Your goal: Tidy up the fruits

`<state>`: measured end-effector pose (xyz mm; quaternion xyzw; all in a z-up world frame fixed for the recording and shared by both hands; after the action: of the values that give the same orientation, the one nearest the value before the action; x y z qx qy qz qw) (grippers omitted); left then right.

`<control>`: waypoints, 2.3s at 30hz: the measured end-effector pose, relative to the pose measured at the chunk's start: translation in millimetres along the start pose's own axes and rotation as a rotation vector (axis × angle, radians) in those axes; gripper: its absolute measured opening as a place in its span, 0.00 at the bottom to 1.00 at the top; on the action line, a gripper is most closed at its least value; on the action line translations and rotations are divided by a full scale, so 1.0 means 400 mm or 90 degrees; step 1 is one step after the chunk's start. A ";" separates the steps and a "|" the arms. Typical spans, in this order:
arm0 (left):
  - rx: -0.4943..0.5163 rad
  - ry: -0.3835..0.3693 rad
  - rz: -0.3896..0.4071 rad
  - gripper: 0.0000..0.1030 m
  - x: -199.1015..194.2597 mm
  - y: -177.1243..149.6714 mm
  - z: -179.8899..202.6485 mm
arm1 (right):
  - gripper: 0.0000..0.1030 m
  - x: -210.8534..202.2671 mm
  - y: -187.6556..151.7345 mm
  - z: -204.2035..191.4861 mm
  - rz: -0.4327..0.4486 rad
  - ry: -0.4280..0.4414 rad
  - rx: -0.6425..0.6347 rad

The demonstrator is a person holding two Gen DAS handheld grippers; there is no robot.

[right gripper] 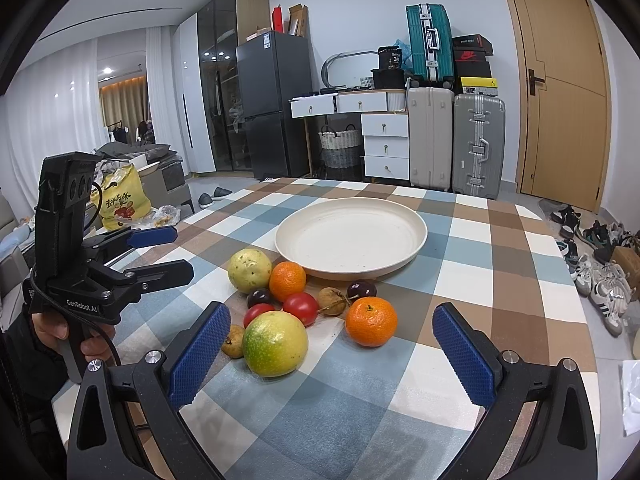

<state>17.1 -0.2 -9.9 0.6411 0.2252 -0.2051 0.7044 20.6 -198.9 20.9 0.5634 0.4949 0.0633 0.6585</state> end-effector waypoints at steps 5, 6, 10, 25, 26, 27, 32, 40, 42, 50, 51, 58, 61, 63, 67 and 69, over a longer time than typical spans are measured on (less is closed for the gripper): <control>-0.001 0.000 -0.001 0.99 0.001 0.000 0.000 | 1.00 0.001 0.000 -0.001 -0.001 -0.001 -0.001; -0.001 0.001 -0.001 0.99 0.000 0.000 0.000 | 1.00 0.001 0.000 -0.001 -0.001 0.000 -0.001; -0.001 0.001 -0.002 0.99 0.000 0.000 0.000 | 1.00 0.000 0.000 -0.001 -0.001 -0.001 0.000; -0.005 0.001 -0.003 0.99 0.010 -0.007 -0.003 | 1.00 0.013 -0.002 -0.010 -0.016 -0.018 -0.011; -0.004 0.003 -0.003 0.99 0.010 -0.007 -0.003 | 1.00 0.013 -0.003 -0.010 -0.018 -0.020 -0.013; -0.004 0.002 -0.003 0.99 0.010 -0.007 -0.003 | 1.00 0.012 -0.003 -0.011 -0.019 -0.021 -0.014; -0.011 0.008 0.000 0.99 0.009 -0.001 -0.016 | 1.00 0.013 -0.006 0.002 -0.032 -0.024 -0.006; -0.028 0.029 -0.016 0.99 0.040 0.012 -0.049 | 1.00 0.051 0.004 0.033 -0.083 -0.066 0.016; -0.017 0.032 -0.024 0.99 0.049 0.016 -0.044 | 1.00 0.059 0.007 0.048 -0.097 -0.062 0.027; 0.026 -0.011 -0.067 0.99 0.103 0.051 -0.035 | 0.99 0.099 0.025 0.079 -0.129 -0.058 0.048; 0.029 -0.023 -0.079 0.99 0.115 0.053 -0.034 | 0.99 0.107 0.027 0.083 -0.131 -0.063 0.047; 0.008 -0.047 -0.090 0.97 0.148 0.050 -0.049 | 0.99 0.162 0.027 0.118 -0.168 -0.065 0.076; 0.009 -0.051 -0.102 0.91 0.163 0.049 -0.049 | 0.91 0.187 0.024 0.120 -0.184 -0.069 0.070; 0.008 -0.057 -0.115 0.84 0.178 0.051 -0.047 | 0.88 0.202 0.023 0.123 -0.197 -0.065 0.071; 0.012 -0.062 -0.138 0.80 0.203 0.052 -0.040 | 0.80 0.226 0.025 0.127 -0.214 -0.056 0.070; 0.018 -0.068 -0.142 0.77 0.212 0.055 -0.033 | 0.78 0.235 0.028 0.126 -0.218 -0.055 0.068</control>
<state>98.1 15.1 -42.1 0.6101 0.2543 -0.3190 0.6793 109.6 -169.0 -31.1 0.5071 0.5577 -0.1005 0.6494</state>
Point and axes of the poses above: each gripper's, at about its wrist camera, not at the fingertips, and x roughly the way its jaws point, z to its right, y to its top, the point moved 2 cm from there along x, roughly the way its jaws point, and after that the axes turned 5 degrees about -z, right-handed, at the moved point
